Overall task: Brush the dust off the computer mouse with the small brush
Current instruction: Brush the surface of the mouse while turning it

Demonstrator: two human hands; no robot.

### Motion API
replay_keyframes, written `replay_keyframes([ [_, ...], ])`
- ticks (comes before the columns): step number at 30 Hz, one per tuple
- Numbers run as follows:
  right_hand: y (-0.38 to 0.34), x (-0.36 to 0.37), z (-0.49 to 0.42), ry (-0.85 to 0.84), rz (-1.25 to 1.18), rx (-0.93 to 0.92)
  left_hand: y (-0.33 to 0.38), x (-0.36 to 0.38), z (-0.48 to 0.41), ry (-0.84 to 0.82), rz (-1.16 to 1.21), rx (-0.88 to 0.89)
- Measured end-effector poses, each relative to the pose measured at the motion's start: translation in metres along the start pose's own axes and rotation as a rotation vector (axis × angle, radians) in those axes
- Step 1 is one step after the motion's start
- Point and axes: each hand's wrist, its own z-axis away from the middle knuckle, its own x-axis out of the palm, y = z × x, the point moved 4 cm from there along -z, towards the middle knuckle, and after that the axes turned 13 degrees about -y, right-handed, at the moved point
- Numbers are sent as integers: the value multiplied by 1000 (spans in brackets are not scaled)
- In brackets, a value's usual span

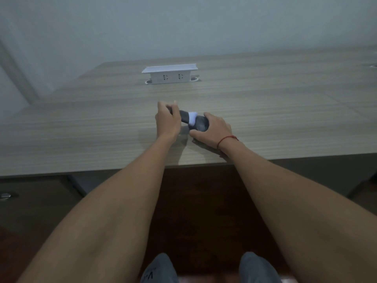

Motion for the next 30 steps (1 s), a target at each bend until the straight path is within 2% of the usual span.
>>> replay_keyframes([
  [3,0,-2,2,-1,-46,-21,-16,-6,-3,36,-28,-73],
  [7,2,-3,-2,7,-10,-33,-9,-13,-6,99,90,-85],
  [9,4,-1,-5,8,-73,-19,3,-8,-8,43,128,-66],
  [12,6,-1,-3,24,-177,-2,5,5,-9,-89,66,-84],
  [15,7,-2,-2,14,-223,-10,-9,0,-8,-1,32,-213],
  [18,9,-3,-2,15,-262,5,-7,-10,-12,39,24,-206],
  [22,10,-1,-6,-3,-306,3,7,0,-18,-90,162,-155],
  [24,9,-3,-5,-6,-321,-14,8,6,-15,-135,89,-158],
  [27,11,-4,-4,-13,-324,-19,-3,0,-11,-28,-4,-219],
  [30,11,-5,-4,-21,-312,-8,-10,-8,-11,37,69,-229],
])
